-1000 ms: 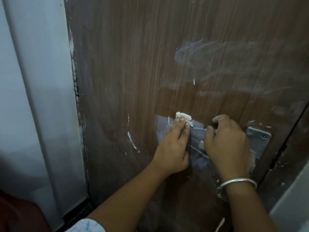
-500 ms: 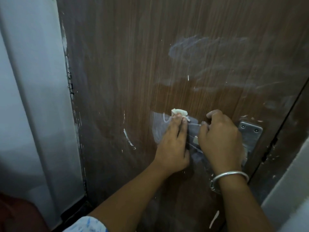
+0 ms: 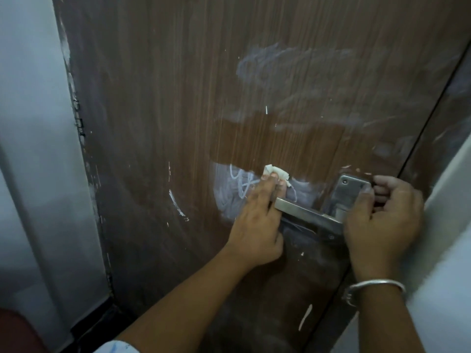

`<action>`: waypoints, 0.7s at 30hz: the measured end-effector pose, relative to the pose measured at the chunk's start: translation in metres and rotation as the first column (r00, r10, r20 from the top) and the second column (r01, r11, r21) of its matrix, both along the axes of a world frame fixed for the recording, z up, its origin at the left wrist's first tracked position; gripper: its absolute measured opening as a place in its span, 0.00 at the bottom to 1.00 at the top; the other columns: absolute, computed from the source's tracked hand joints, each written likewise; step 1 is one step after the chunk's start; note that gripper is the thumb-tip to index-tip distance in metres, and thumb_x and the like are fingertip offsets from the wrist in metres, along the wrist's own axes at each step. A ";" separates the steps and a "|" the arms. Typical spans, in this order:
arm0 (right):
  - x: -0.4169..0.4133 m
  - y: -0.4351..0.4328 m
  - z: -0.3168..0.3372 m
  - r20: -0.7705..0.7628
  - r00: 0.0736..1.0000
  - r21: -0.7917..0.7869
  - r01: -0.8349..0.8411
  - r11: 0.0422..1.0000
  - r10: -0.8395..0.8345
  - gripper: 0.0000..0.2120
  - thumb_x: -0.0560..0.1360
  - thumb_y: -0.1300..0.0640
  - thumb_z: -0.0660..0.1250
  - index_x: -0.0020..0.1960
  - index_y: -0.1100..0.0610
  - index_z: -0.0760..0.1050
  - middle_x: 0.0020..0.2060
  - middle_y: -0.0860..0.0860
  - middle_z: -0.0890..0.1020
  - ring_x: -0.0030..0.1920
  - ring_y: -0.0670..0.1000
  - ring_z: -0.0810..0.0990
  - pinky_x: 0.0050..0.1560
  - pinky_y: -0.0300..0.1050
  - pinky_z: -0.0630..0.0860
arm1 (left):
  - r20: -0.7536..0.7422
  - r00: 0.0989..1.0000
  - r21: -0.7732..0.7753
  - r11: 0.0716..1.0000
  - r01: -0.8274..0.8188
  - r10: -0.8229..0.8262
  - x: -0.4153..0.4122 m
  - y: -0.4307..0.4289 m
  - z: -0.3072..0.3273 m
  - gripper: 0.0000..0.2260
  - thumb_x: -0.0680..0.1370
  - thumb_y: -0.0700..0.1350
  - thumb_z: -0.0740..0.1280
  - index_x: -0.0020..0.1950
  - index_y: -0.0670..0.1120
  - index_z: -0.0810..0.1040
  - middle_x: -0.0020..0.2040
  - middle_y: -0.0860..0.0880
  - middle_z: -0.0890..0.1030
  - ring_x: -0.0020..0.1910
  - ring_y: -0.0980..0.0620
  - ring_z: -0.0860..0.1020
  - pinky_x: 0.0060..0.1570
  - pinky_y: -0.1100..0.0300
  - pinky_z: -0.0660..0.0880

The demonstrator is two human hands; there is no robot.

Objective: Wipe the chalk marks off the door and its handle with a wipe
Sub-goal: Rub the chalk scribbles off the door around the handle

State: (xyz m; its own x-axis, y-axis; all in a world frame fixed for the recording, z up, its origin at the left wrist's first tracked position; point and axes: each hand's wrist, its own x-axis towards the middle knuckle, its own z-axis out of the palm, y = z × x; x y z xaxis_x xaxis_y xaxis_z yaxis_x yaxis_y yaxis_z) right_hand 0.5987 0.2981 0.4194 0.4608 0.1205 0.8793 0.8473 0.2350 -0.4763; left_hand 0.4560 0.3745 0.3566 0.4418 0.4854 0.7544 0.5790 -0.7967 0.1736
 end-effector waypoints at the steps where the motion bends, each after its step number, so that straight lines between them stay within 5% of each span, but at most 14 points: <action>1: 0.004 -0.002 -0.002 0.004 1.000 -0.041 0.013 0.999 -0.013 0.08 0.74 0.65 0.63 0.52 0.64 0.75 0.47 0.62 0.76 0.45 0.57 0.75 0.45 0.43 0.71 | 0.009 1.000 -0.017 1.000 0.012 -0.012 0.004 -0.001 -0.002 0.39 0.69 0.42 0.64 0.75 0.38 0.49 0.76 0.38 0.50 0.76 0.43 0.45 0.74 0.47 0.50; 11: -0.008 0.001 0.000 0.007 0.995 -0.116 0.101 0.988 -0.101 0.10 0.75 0.66 0.60 0.55 0.64 0.74 0.54 0.63 0.73 0.53 0.60 0.74 0.55 0.42 0.69 | -0.167 0.986 0.094 0.995 0.043 -0.027 0.010 -0.002 -0.012 0.40 0.67 0.45 0.62 0.76 0.40 0.49 0.76 0.38 0.48 0.76 0.40 0.45 0.74 0.46 0.46; 15: -0.012 0.000 0.003 0.040 0.992 -0.226 0.126 0.966 -0.120 0.14 0.71 0.64 0.54 0.52 0.70 0.71 0.52 0.67 0.72 0.49 0.65 0.73 0.50 0.46 0.69 | -0.211 0.975 0.105 0.990 0.091 -0.067 0.018 -0.008 -0.011 0.37 0.68 0.49 0.59 0.75 0.39 0.53 0.76 0.39 0.50 0.76 0.41 0.46 0.73 0.44 0.49; 18: -0.012 0.000 0.004 0.043 0.986 -0.197 0.164 0.967 -0.159 0.11 0.73 0.68 0.60 0.54 0.67 0.73 0.51 0.64 0.73 0.48 0.58 0.74 0.50 0.35 0.66 | -0.235 0.966 0.181 0.971 0.156 -0.112 0.027 -0.013 -0.006 0.37 0.70 0.50 0.58 0.75 0.40 0.50 0.76 0.41 0.50 0.76 0.43 0.48 0.74 0.45 0.48; 21: -0.014 0.000 0.003 0.112 0.972 -0.190 0.226 0.955 -0.208 0.11 0.74 0.67 0.61 0.55 0.68 0.73 0.50 0.64 0.74 0.48 0.62 0.75 0.47 0.43 0.69 | -0.223 0.974 0.207 0.975 0.084 -0.037 0.032 -0.016 -0.005 0.36 0.71 0.52 0.58 0.75 0.41 0.52 0.75 0.43 0.51 0.76 0.43 0.51 0.73 0.42 0.50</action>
State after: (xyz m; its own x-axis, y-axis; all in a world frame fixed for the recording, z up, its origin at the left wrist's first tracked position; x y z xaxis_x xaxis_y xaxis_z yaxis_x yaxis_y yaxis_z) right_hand 0.5846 0.2981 0.4226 0.4152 0.2042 0.8865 0.9089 -0.0513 -0.4139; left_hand 0.4877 0.3590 0.3511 0.6295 0.2903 0.7207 0.5331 -0.8362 -0.1288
